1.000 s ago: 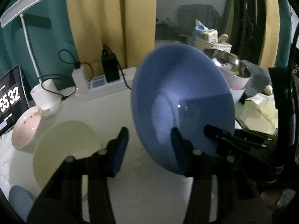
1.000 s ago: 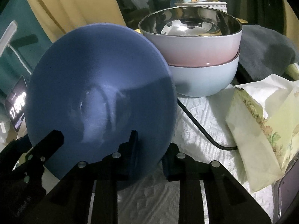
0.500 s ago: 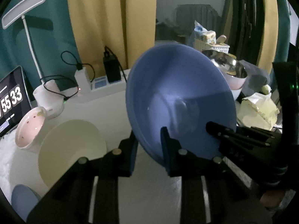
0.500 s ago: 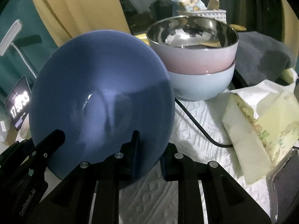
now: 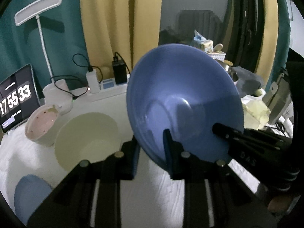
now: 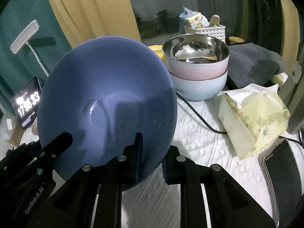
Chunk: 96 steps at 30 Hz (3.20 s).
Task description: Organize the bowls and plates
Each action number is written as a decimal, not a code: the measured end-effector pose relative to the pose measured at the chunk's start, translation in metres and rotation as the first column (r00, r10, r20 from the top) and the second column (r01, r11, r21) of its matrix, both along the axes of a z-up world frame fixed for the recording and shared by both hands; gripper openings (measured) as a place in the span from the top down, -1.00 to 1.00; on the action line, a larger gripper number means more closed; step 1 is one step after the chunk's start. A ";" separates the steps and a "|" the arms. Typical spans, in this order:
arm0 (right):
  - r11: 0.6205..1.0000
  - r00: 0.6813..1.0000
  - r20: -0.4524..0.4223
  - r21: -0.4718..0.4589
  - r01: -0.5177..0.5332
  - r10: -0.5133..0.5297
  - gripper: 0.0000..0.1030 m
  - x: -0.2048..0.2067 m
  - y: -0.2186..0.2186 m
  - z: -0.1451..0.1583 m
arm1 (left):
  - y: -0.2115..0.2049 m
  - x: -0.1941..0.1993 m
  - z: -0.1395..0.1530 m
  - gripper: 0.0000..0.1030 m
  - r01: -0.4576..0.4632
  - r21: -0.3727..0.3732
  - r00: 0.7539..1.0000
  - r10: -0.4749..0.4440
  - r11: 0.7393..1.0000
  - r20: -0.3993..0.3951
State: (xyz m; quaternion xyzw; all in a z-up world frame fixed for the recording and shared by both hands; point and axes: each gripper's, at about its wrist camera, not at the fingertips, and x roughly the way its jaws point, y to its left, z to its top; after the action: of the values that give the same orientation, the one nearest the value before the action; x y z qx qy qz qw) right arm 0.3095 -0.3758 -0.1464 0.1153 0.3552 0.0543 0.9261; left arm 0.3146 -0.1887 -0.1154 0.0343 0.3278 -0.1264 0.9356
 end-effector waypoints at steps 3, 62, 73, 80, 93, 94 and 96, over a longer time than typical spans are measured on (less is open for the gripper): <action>1.000 1.000 0.009 -0.005 -0.004 0.004 0.63 -0.011 0.006 0.008 | 0.007 -0.011 0.003 0.54 -0.003 -0.005 1.000 0.003 1.000 0.006; 0.997 0.993 -0.100 -0.026 -0.069 0.066 0.61 -0.148 0.063 -0.003 | 0.083 -0.136 -0.039 0.50 -0.005 -0.076 0.980 -0.010 0.997 -0.199; 0.999 0.997 -0.067 -0.032 -0.038 0.036 0.57 -0.148 0.055 0.012 | 0.089 -0.141 -0.024 0.39 0.019 -0.095 0.987 -0.034 0.995 -0.159; 0.999 0.999 -0.044 -0.043 -0.033 0.031 0.56 -0.144 0.054 0.024 | 0.095 -0.138 -0.016 0.37 0.026 -0.099 0.989 -0.040 0.995 -0.144; 0.996 0.999 0.016 -0.078 -0.038 0.040 0.40 -0.128 0.059 0.051 | 0.119 -0.129 0.010 0.35 -0.019 -0.114 0.997 0.011 0.993 -0.070; 0.996 0.999 0.019 -0.080 -0.042 0.044 0.40 -0.126 0.061 0.053 | 0.121 -0.129 0.012 0.35 -0.023 -0.115 0.998 0.016 0.993 -0.066; 0.995 0.998 0.025 -0.085 -0.051 0.053 0.40 -0.122 0.064 0.056 | 0.126 -0.125 0.014 0.34 -0.036 -0.119 0.998 0.029 0.992 -0.062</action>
State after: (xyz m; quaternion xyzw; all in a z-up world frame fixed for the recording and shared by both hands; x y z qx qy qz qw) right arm 0.1870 -0.3120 -0.0908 0.0659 0.3474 0.0649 0.9331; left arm 0.1895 -0.0627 -0.1009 -0.0310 0.3481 -0.1313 0.9277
